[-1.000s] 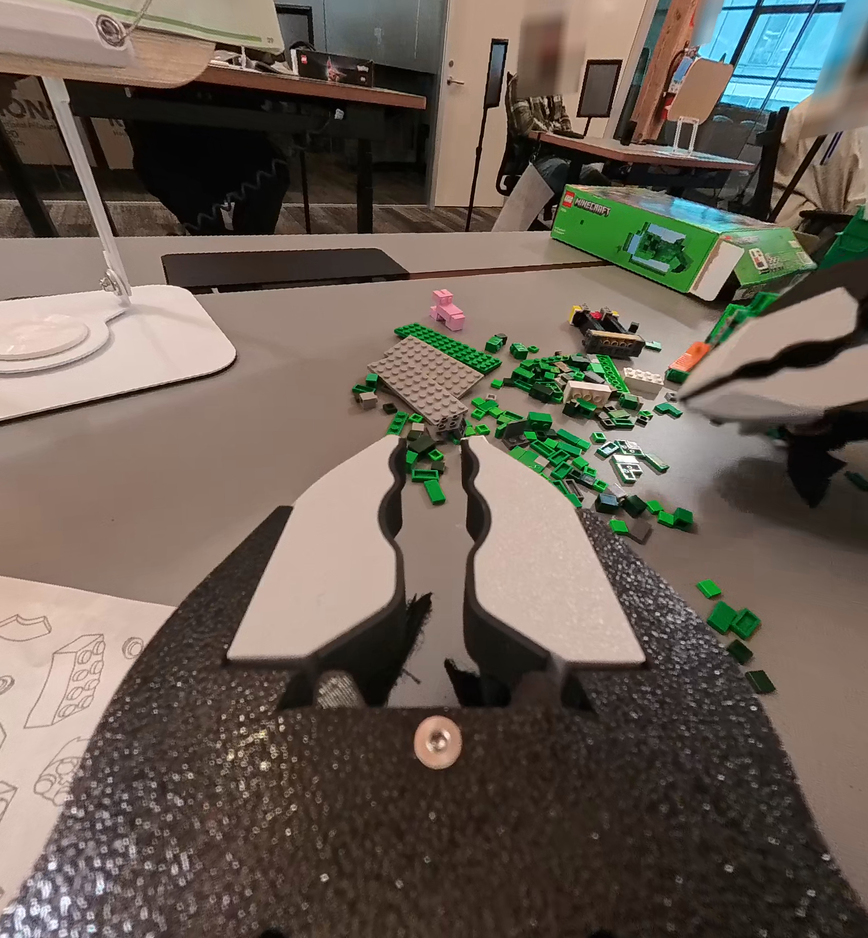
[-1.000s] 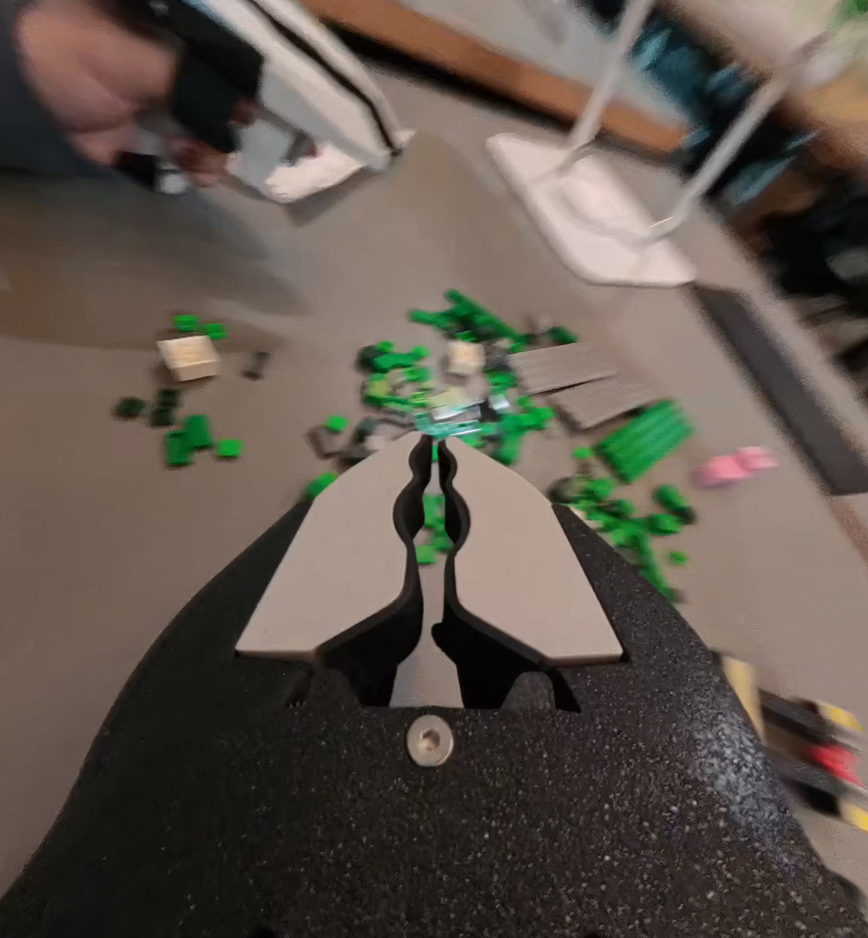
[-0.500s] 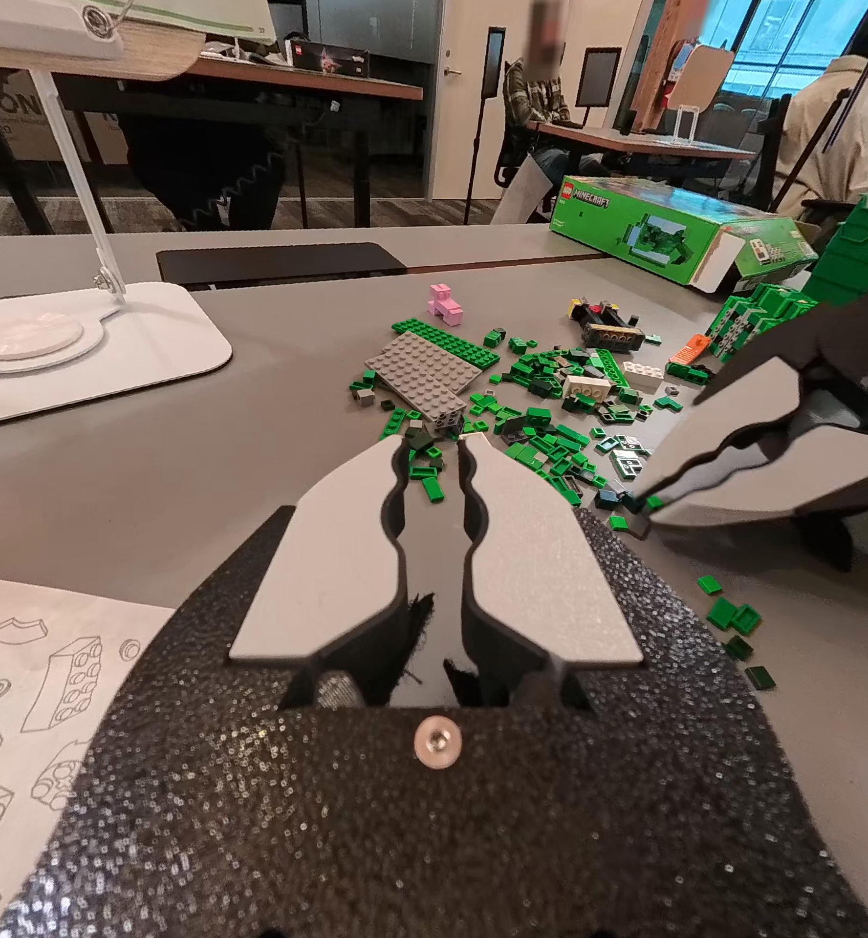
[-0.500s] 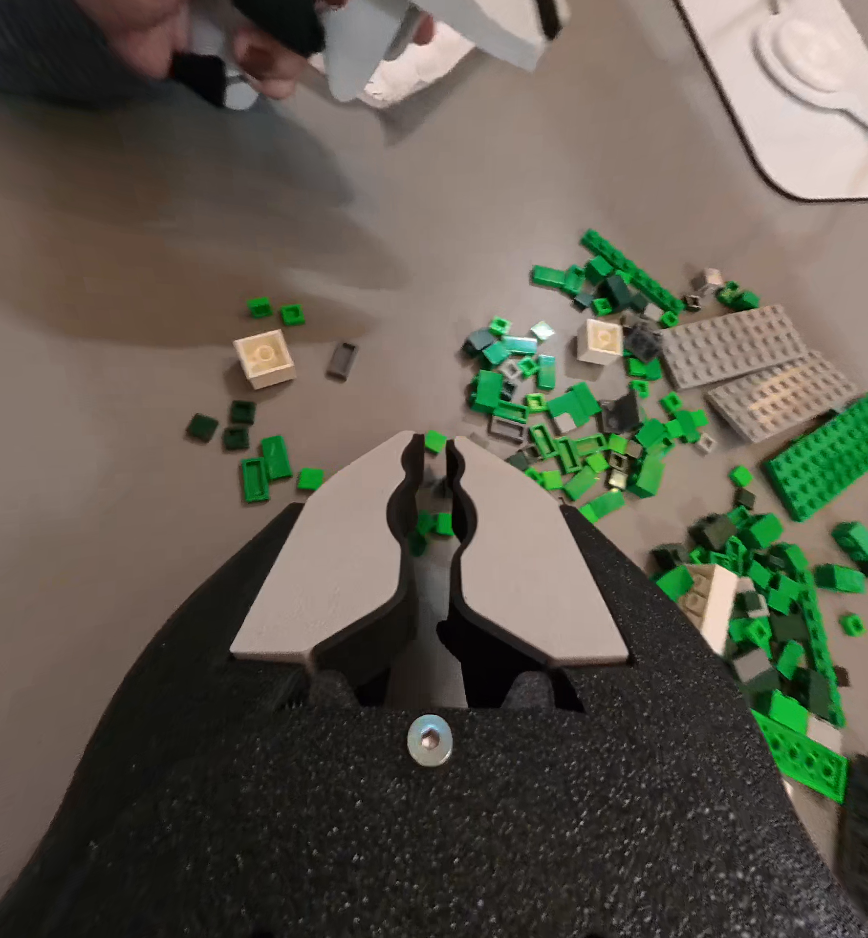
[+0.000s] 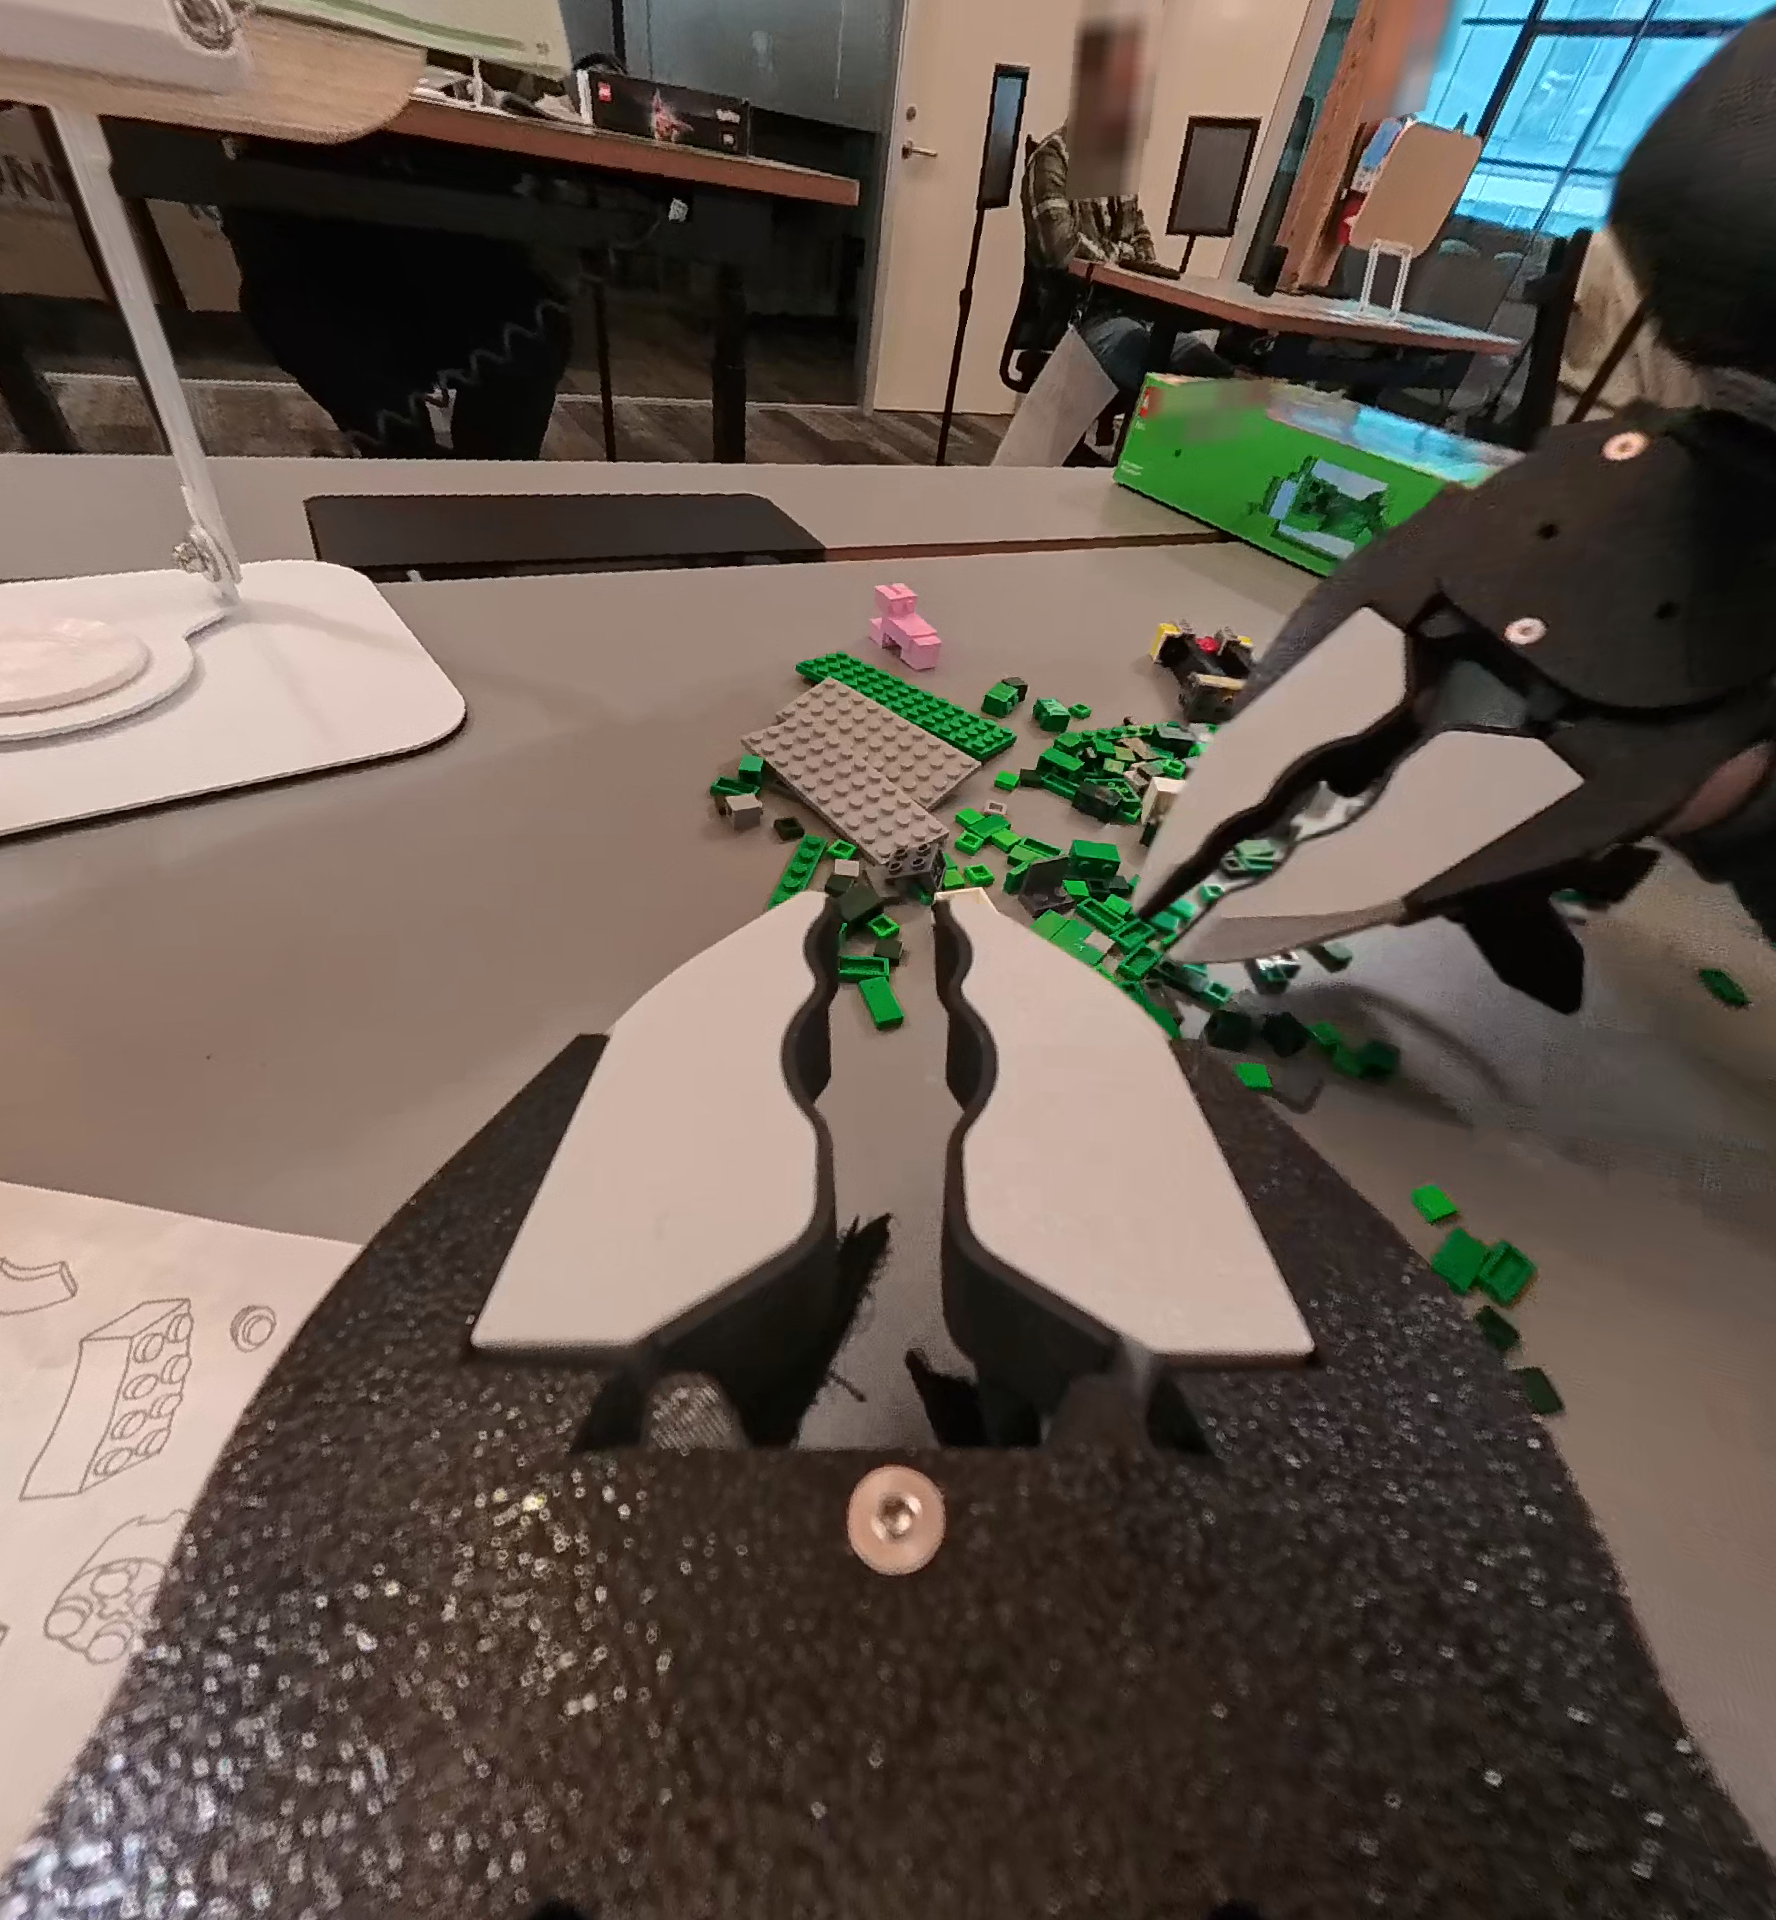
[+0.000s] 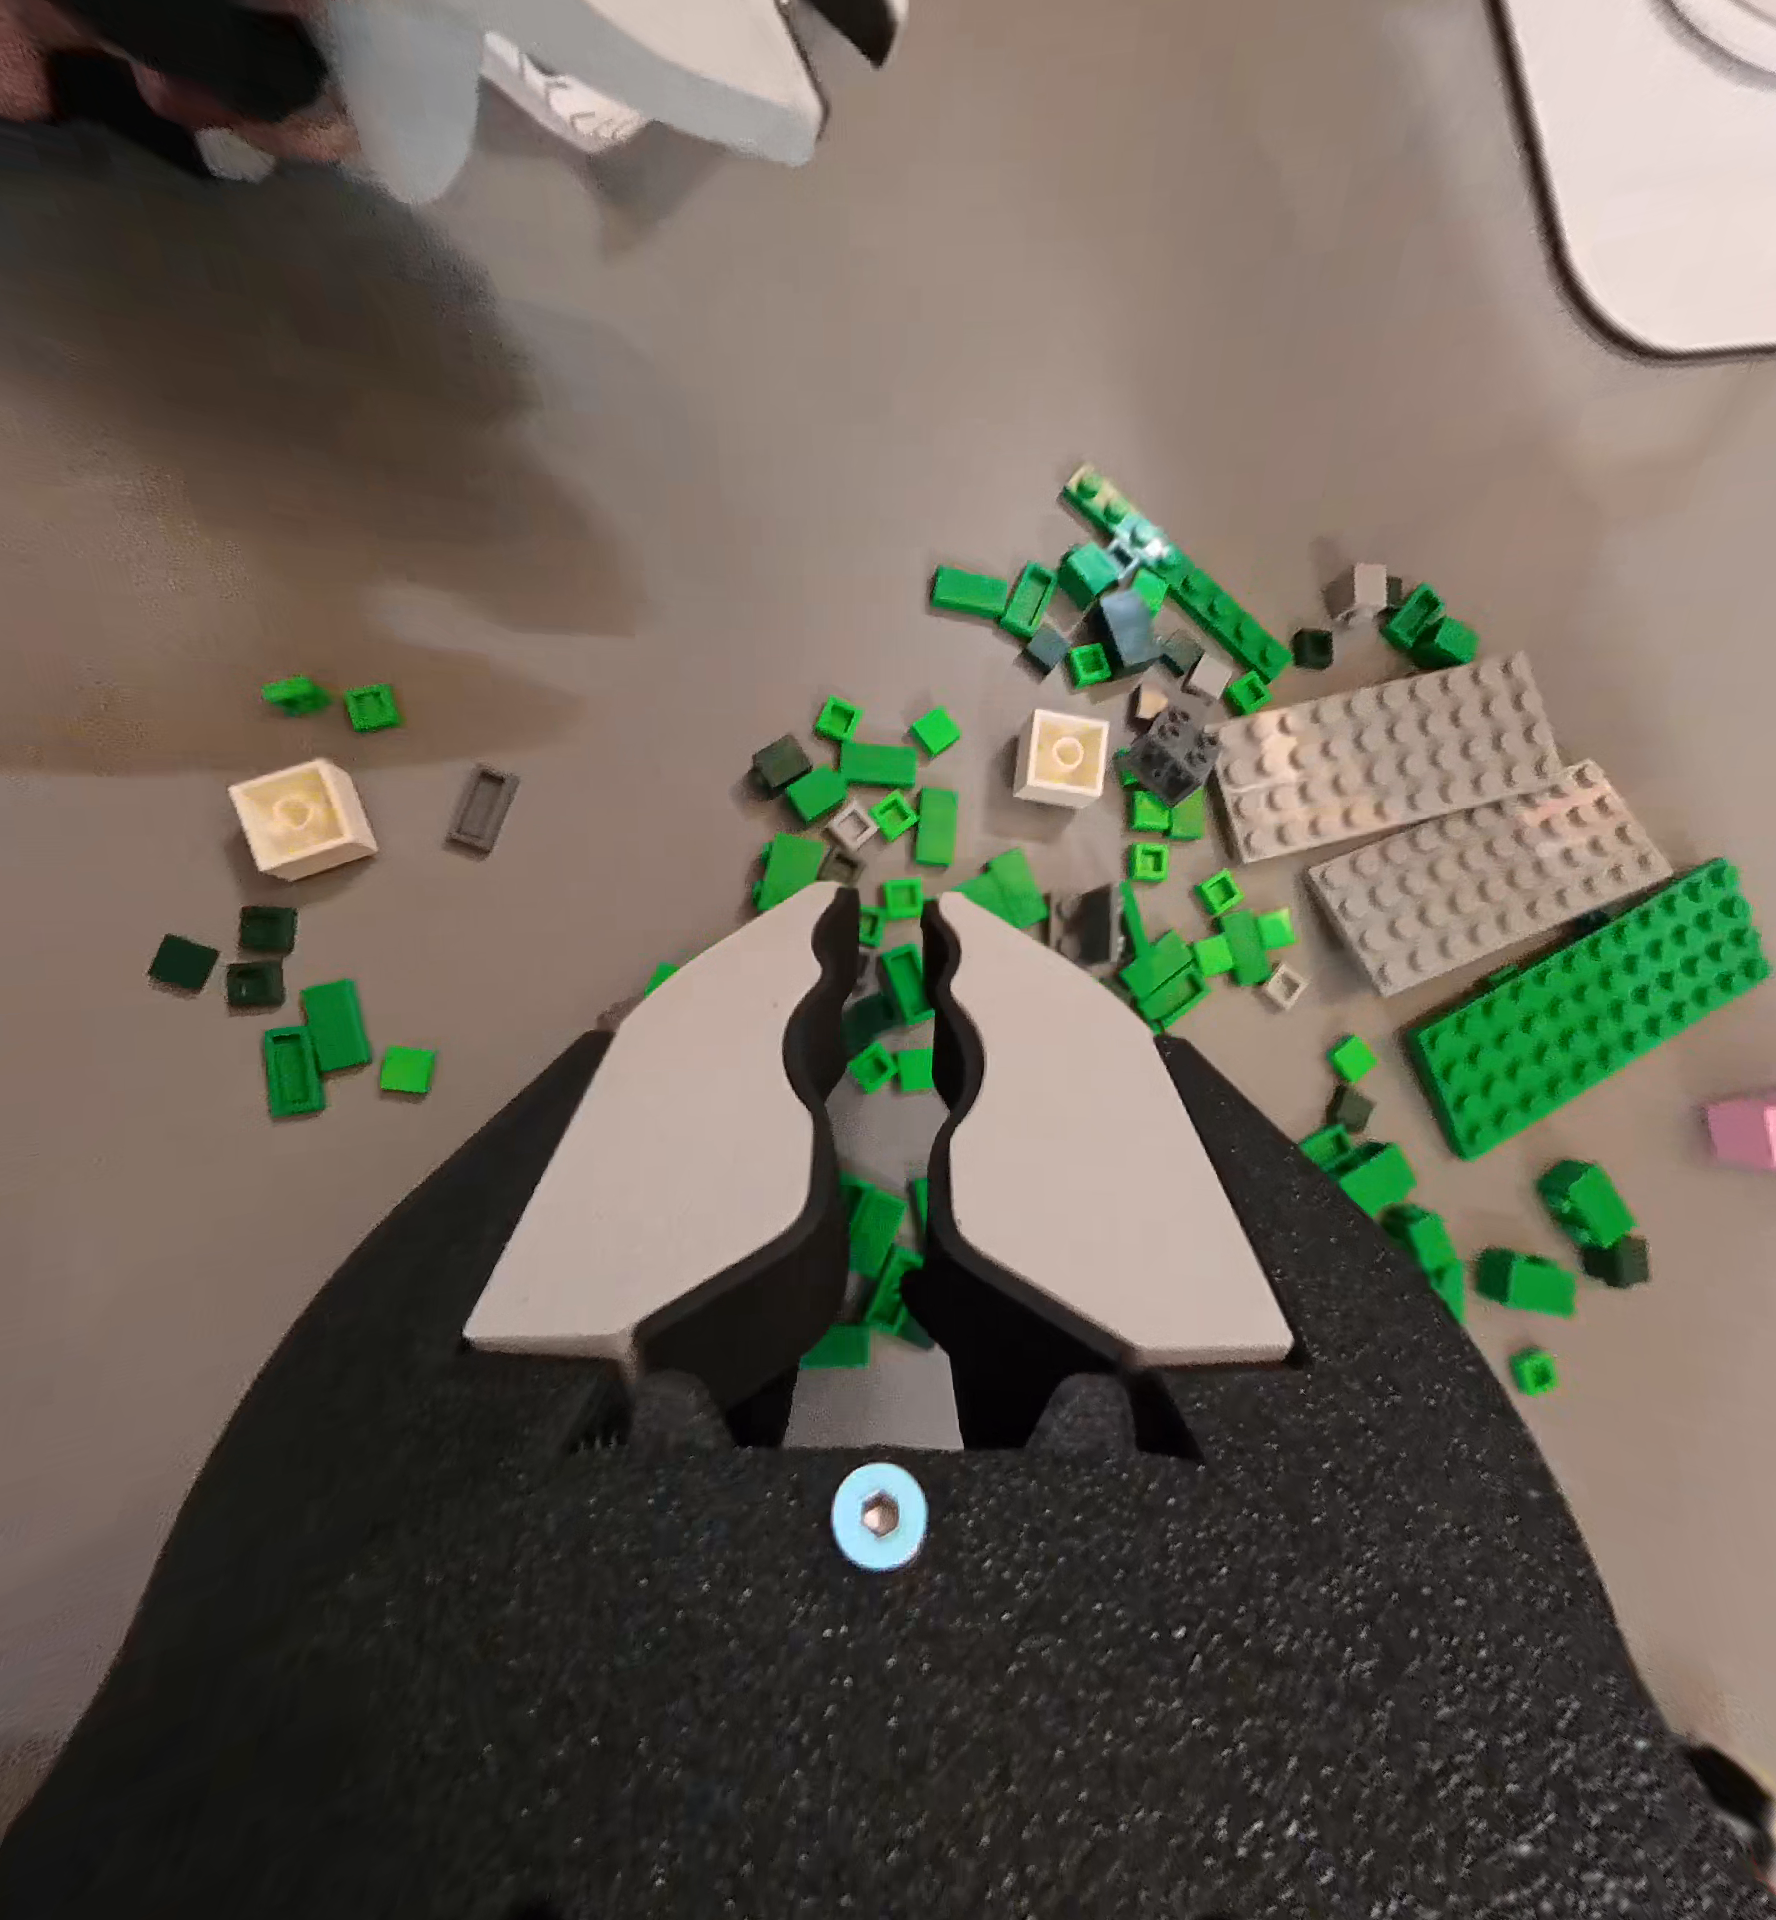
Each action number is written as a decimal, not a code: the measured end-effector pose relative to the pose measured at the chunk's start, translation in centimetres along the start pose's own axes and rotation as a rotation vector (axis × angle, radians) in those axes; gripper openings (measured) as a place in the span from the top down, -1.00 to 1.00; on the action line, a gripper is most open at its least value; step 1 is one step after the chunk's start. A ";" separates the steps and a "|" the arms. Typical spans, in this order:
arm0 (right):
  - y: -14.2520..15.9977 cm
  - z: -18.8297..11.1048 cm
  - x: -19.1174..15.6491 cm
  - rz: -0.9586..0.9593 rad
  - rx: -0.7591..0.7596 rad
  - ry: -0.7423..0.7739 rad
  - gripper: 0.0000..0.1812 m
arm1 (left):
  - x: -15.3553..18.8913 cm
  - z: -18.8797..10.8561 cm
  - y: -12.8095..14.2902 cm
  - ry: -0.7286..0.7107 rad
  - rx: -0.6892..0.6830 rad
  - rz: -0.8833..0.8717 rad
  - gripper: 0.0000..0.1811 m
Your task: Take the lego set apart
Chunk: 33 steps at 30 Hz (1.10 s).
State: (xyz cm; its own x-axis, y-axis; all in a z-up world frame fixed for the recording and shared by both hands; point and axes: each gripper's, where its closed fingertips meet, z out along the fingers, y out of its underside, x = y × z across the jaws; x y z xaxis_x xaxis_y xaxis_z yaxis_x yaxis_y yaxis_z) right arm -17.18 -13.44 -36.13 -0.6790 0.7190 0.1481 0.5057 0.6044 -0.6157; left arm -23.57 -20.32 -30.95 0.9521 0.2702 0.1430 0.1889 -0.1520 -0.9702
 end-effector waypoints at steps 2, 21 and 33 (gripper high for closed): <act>-0.4 0.3 0.4 -0.002 -0.036 -0.032 0.89 | -0.1 0.0 -0.1 0.009 0.004 -0.026 0.81; 0.3 2.2 -0.7 -0.053 -0.148 -0.152 0.90 | -0.2 -0.1 -0.1 0.033 0.006 -0.078 0.82; 0.5 2.4 -1.1 -0.075 -0.191 -0.149 0.89 | -0.2 -0.1 0.0 0.039 0.004 -0.087 0.82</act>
State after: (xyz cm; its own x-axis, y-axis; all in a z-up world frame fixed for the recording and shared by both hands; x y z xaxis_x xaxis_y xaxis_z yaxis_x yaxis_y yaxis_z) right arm -17.45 -14.72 -38.43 -0.7826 0.6194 0.0632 0.5325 0.7184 -0.4476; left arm -23.68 -20.49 -30.94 0.9408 0.2449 0.2346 0.2708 -0.1261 -0.9544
